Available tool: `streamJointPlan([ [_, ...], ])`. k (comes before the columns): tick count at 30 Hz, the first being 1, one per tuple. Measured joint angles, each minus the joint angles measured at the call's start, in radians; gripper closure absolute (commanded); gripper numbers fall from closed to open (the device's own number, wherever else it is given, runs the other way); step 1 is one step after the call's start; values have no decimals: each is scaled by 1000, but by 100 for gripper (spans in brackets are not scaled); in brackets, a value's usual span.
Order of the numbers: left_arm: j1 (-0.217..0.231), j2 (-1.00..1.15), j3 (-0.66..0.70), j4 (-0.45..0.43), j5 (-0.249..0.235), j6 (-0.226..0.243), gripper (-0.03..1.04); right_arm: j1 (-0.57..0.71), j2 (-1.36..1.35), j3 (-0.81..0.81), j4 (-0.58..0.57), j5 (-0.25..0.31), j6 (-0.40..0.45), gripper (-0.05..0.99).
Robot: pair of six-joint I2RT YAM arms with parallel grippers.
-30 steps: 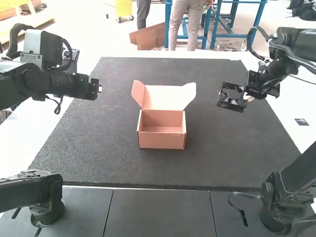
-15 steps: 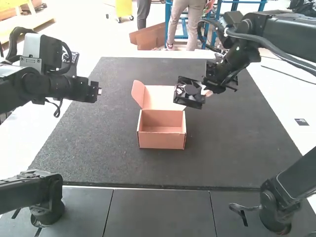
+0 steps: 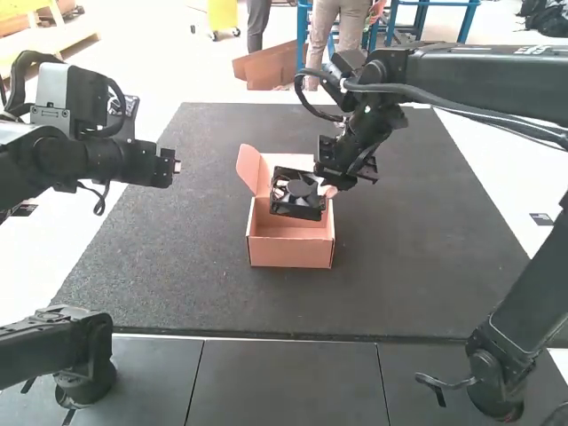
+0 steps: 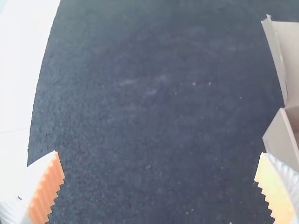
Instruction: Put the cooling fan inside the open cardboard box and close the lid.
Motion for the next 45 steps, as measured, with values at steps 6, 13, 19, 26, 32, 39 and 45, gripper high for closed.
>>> streamJointPlan([
  [6,0,0,0,0,0,0,4,0,120,79,12,18,-9,94],
  [13,0,0,0,-1,0,0,4,0,227,113,47,56,-32,94],
  [19,0,-16,0,-11,0,0,4,0,310,113,68,103,-46,94],
  [26,0,-32,0,-16,0,0,4,0,369,113,95,136,-53,89],
  [32,0,-32,0,0,0,0,4,-4,404,134,117,100,-41,24],
  [39,0,-27,0,34,0,0,4,-56,403,288,61,-5,-42,5],
  [45,0,19,0,70,0,0,4,-114,383,447,34,-81,-64,3],
])
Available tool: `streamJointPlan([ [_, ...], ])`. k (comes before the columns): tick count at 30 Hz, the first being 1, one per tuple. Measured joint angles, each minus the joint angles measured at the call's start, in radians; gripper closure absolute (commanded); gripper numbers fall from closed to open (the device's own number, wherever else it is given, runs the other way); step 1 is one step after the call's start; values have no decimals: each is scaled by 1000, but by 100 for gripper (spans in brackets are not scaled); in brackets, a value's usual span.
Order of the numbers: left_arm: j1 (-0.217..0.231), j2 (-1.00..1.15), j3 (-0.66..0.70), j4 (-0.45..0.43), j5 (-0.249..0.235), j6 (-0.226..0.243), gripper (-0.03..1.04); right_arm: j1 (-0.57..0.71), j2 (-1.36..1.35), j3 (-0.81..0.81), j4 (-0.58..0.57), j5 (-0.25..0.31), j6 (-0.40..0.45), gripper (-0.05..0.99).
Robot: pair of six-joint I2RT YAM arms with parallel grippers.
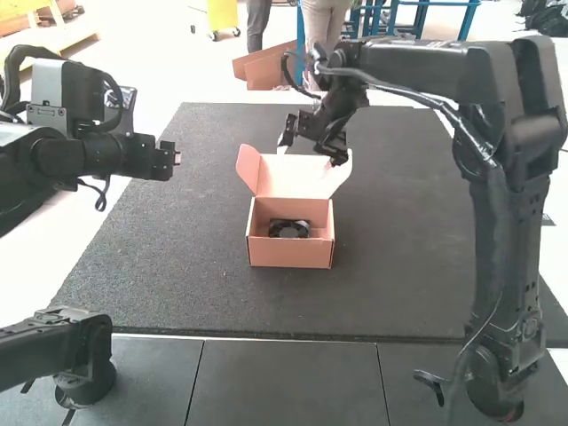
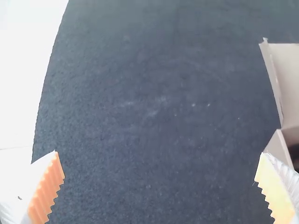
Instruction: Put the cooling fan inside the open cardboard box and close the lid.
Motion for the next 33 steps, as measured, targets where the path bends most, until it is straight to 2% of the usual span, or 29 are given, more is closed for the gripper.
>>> streamJointPlan([
  [4,0,47,0,28,0,0,4,-35,-69,24,-4,11,-65,3],
  [8,0,109,1,60,0,0,4,-60,-161,-33,34,97,-150,3],
  [13,0,180,2,108,0,0,4,-73,-252,-211,129,183,-219,3],
  [20,0,276,18,182,0,0,4,-76,-296,-391,279,233,-252,3],
  [28,0,425,84,285,4,3,4,-83,-296,-422,443,265,-273,3],
  [33,0,533,128,332,8,3,4,-110,-295,-433,460,299,-289,3],
])
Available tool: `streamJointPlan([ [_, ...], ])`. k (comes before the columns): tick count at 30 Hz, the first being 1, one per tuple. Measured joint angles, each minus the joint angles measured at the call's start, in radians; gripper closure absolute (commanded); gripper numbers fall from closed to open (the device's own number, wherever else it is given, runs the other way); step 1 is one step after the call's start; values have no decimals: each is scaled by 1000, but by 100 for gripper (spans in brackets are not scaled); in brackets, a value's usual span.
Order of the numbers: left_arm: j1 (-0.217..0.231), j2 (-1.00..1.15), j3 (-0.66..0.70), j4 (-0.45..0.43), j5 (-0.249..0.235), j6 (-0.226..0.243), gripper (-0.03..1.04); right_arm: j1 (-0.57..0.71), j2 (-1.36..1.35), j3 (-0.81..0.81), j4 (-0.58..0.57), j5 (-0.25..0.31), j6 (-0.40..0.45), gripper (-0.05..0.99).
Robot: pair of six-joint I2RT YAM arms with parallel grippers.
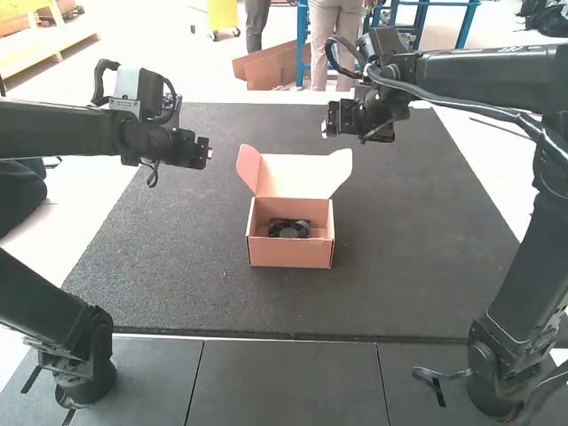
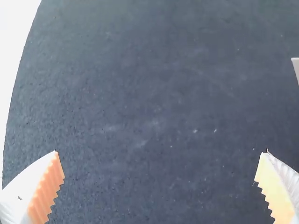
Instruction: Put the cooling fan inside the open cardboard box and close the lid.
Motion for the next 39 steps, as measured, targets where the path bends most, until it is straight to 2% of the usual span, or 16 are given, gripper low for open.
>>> streamJointPlan([
  [6,-14,108,61,32,9,0,4,-50,13,0,11,22,-23,3],
  [11,-30,168,109,56,23,0,4,-69,29,0,12,17,-37,3],
  [19,-57,218,148,63,45,0,4,-69,64,9,-27,-62,-41,4],
  [29,-105,223,149,52,64,-9,4,-69,112,76,-83,-132,-37,6],
  [36,-130,223,149,52,75,-20,4,-69,121,84,-98,-152,-28,14],
  [39,-135,223,149,54,79,-20,4,-69,138,84,-104,-158,-24,25],
])
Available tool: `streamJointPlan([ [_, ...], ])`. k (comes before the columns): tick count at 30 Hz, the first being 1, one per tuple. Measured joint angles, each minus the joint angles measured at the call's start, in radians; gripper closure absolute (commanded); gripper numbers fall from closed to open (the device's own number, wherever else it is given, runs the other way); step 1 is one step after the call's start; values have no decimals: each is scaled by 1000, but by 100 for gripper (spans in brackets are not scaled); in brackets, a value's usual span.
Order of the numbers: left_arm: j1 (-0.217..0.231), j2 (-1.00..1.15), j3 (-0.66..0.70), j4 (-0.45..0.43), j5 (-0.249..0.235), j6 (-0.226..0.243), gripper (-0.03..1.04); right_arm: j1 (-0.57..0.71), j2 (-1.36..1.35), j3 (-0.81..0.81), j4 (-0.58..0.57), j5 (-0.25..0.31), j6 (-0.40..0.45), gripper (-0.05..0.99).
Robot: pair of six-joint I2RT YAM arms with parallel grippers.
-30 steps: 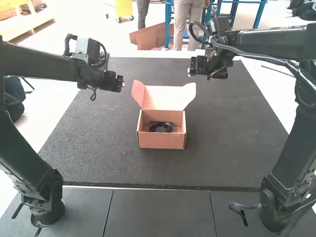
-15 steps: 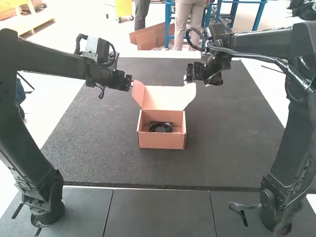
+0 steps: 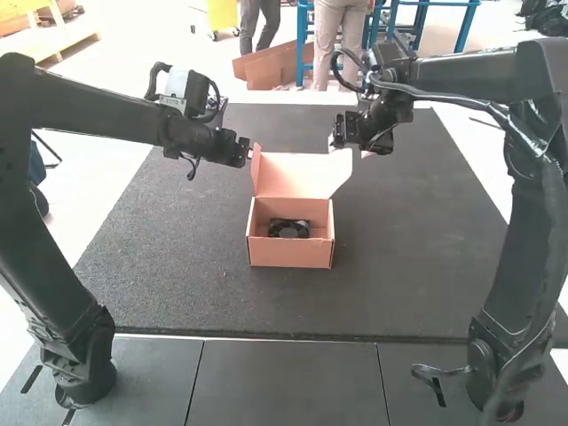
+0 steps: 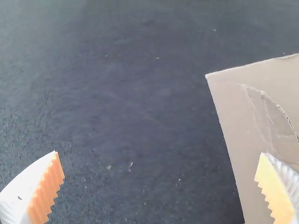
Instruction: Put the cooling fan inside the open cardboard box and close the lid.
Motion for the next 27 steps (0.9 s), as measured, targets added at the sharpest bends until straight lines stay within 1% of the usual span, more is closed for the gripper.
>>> streamJointPlan([
  [3,-1,0,0,1,0,0,4,0,16,0,-2,-4,4,37],
  [9,-1,0,0,-4,0,0,4,0,20,0,3,-12,10,55],
  [11,-1,0,0,-5,0,0,4,0,20,0,6,-13,10,57],
  [13,-1,0,0,-6,0,0,4,0,20,0,7,-13,10,63],
  [15,-1,0,0,-6,0,0,4,0,20,0,7,-13,11,63],
  [18,-1,0,0,-6,0,0,4,0,20,0,8,-13,10,71],
  [20,-1,0,0,-6,0,0,4,0,20,0,14,-13,10,73],
  [21,-1,0,0,-7,0,0,4,0,20,0,16,-13,10,76],
  [24,-1,0,0,-9,0,0,4,0,20,0,17,-13,10,76],
  [27,-1,0,0,-14,0,0,4,0,20,0,18,-13,11,85],
])
